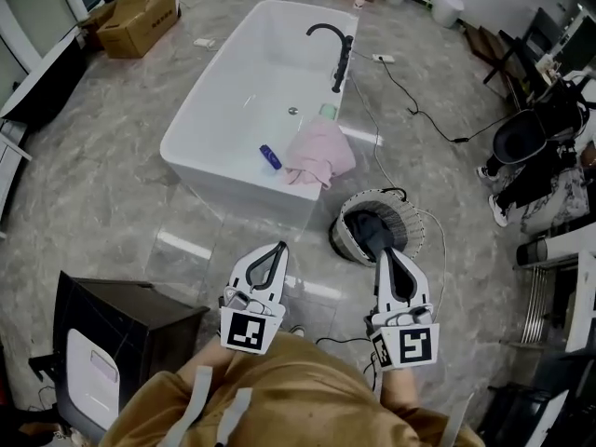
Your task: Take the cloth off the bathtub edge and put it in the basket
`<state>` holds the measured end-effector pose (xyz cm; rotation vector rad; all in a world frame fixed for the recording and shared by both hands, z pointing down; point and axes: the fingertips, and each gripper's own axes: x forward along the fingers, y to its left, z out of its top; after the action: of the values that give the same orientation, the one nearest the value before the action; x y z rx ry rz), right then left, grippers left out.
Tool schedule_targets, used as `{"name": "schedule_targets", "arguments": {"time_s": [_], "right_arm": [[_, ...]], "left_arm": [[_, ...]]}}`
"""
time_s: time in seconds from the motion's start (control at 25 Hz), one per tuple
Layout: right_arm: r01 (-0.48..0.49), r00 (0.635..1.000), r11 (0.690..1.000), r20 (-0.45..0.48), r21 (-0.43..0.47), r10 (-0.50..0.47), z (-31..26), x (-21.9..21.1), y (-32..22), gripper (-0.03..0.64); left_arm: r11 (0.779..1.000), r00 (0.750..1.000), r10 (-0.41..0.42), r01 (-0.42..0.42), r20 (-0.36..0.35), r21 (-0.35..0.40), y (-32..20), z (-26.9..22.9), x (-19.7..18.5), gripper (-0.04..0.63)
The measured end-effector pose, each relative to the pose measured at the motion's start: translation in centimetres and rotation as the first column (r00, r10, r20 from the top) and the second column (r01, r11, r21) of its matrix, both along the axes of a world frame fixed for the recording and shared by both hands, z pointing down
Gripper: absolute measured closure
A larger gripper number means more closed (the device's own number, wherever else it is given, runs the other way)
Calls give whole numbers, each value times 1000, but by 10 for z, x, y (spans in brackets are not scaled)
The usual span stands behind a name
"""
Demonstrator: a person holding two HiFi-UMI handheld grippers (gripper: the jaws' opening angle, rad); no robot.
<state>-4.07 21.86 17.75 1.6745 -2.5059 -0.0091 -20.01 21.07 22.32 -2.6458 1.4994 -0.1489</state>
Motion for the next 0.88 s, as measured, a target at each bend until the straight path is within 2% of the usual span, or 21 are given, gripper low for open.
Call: {"name": "schedule_targets", "arguments": {"time_s": [0.12, 0.44, 0.72, 0.88], "right_arm": [[-4, 1000, 1000, -22, -5, 4, -4, -8, -36, 612], [-34, 998, 999, -47, 5, 34, -18, -37, -120, 612], [-97, 995, 995, -31, -9, 97, -13, -45, -145, 612], [-135, 991, 991, -24, -1, 135, -16, -28, -159, 612]], "left_arm": [[1000, 1000, 3, -3, -26, -18, -41, 4, -8, 589], [999, 999, 43, -43, -32, -10, -131, -2, -35, 589], [994, 994, 104, -105, -32, -35, -174, 5, -38, 589], [988, 989, 144, -145, -20, -43, -191, 6, -20, 589]]}}
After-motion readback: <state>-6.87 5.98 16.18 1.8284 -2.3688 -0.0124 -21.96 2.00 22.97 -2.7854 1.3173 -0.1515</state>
